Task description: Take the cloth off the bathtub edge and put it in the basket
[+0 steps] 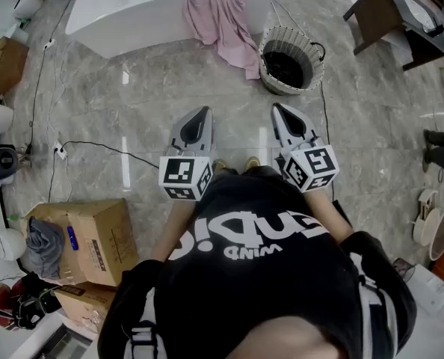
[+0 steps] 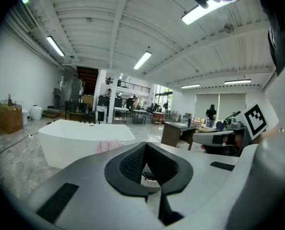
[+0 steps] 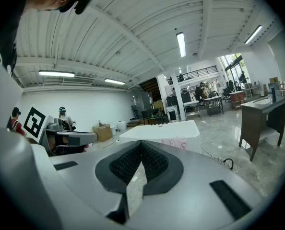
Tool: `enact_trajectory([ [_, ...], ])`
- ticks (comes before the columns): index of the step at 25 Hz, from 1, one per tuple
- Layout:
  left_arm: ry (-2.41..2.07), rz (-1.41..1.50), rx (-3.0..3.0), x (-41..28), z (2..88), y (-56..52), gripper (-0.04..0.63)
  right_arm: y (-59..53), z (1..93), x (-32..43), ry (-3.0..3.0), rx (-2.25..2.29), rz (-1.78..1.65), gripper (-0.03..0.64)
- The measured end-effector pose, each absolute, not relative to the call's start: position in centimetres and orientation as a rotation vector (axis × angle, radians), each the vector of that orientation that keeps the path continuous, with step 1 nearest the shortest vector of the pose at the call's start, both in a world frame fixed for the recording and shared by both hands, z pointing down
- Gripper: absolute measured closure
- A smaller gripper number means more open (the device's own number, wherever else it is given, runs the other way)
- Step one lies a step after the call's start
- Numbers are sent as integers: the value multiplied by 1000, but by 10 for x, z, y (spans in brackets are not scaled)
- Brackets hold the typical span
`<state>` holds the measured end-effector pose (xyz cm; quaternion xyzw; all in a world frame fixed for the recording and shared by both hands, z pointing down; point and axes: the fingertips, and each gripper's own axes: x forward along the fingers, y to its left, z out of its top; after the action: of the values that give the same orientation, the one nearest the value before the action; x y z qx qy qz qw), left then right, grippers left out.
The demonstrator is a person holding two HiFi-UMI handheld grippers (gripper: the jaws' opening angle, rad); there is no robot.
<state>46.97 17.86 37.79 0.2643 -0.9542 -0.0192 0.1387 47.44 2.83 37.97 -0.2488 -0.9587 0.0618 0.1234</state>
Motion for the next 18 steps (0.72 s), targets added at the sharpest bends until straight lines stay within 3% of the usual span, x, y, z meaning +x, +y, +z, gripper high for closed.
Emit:
enact_trajectory([
  [18,-2744,-77,817,457,388,224,581,80,386,467,-2788,-726,172,606],
])
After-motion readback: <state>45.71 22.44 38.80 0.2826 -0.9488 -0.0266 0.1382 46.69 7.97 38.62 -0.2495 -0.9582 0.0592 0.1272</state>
